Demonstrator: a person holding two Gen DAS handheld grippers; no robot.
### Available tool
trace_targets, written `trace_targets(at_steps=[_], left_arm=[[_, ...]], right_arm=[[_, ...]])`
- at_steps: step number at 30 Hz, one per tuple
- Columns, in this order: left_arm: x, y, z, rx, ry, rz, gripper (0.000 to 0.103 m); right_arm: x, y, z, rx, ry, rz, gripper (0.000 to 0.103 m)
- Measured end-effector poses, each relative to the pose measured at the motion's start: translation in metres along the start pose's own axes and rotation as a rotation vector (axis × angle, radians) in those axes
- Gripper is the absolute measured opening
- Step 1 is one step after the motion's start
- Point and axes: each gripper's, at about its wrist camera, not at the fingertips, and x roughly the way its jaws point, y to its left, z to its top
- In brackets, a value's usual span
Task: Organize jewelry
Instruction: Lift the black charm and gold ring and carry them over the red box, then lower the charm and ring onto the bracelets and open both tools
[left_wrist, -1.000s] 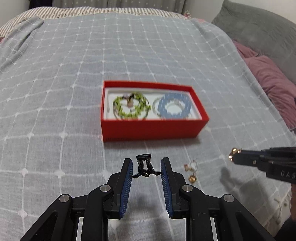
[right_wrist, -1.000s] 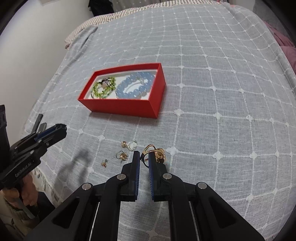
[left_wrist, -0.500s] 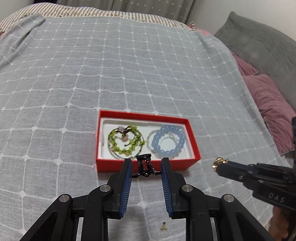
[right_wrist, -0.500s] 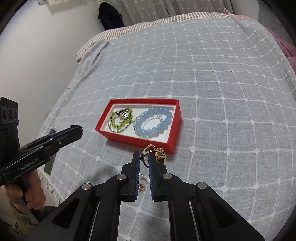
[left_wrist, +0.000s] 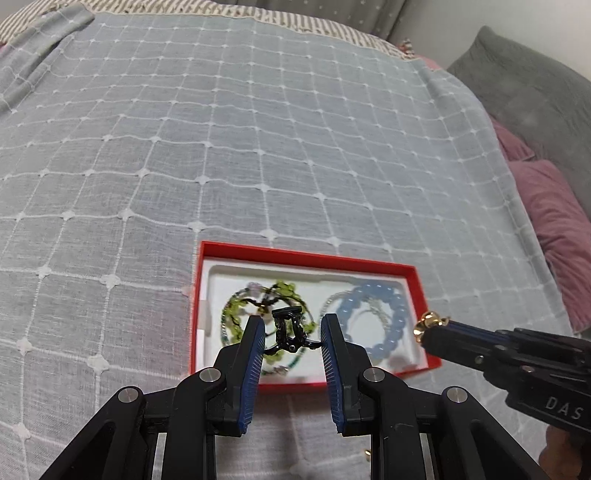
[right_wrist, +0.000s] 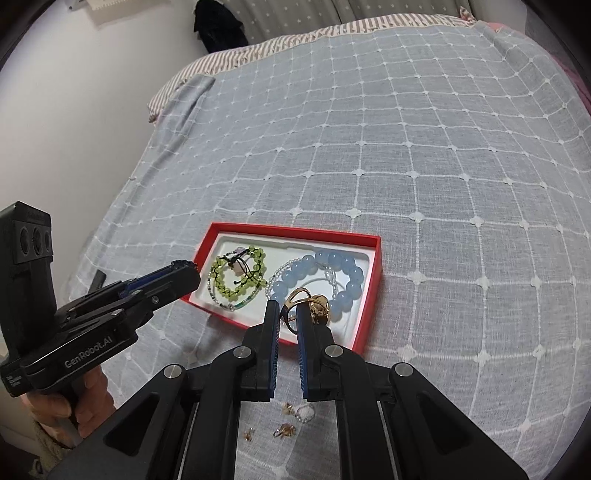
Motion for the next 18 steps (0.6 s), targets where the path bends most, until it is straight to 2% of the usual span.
trace_targets(at_steps=[3, 10, 18], left_arm=[[0.011, 0.003, -0.003, 0.036, -0.014, 0.044, 0.025], [0.020, 0.000, -0.005, 0.070, -0.004, 0.066, 0.026], [0.023, 0.002, -0.005, 0.057, 0.003, 0.067, 0.026]], right_arm=[[0.012, 0.000, 0.002, -0.005, 0.010, -0.014, 0.009], [0.028, -0.005, 0.006, 0.000, 0.019, -0.019, 0.010], [0.036, 0.000, 0.012, -0.018, 0.026, -0.042, 0.010]])
